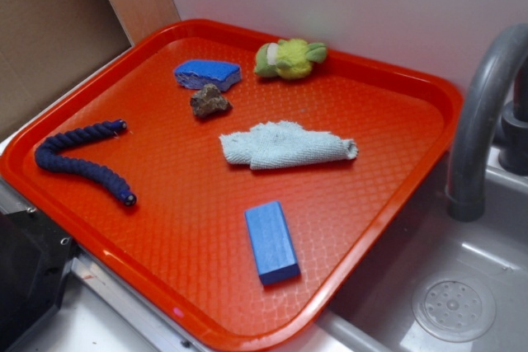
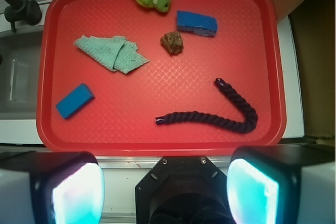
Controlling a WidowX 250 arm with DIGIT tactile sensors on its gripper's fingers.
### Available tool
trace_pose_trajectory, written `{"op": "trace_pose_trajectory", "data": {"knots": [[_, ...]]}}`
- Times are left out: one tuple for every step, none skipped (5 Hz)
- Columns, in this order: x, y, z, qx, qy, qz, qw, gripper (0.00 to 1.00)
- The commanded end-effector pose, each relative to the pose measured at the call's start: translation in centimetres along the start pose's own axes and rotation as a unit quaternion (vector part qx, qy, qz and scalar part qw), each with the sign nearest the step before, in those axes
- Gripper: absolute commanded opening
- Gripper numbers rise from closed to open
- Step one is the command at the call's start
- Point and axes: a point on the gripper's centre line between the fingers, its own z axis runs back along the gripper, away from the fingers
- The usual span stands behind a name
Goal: Grab the blue rope.
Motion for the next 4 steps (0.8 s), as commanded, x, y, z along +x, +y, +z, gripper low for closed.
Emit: {"op": "trace_pose_trajectory", "data": {"knots": [[5.5, 3.1, -3.3, -0.012, -0.014, 0.243, 0.970, 1.00], [6.6, 5.0, -6.6, 0.032, -0.031, 0.357, 0.933, 1.00], [4.7, 5.8, -10.4, 0.056, 0.009, 0.470, 0.881, 1.00], [2.9, 4.9, -12.4, 0.083, 0.013, 0.574, 0.814, 1.00]]}}
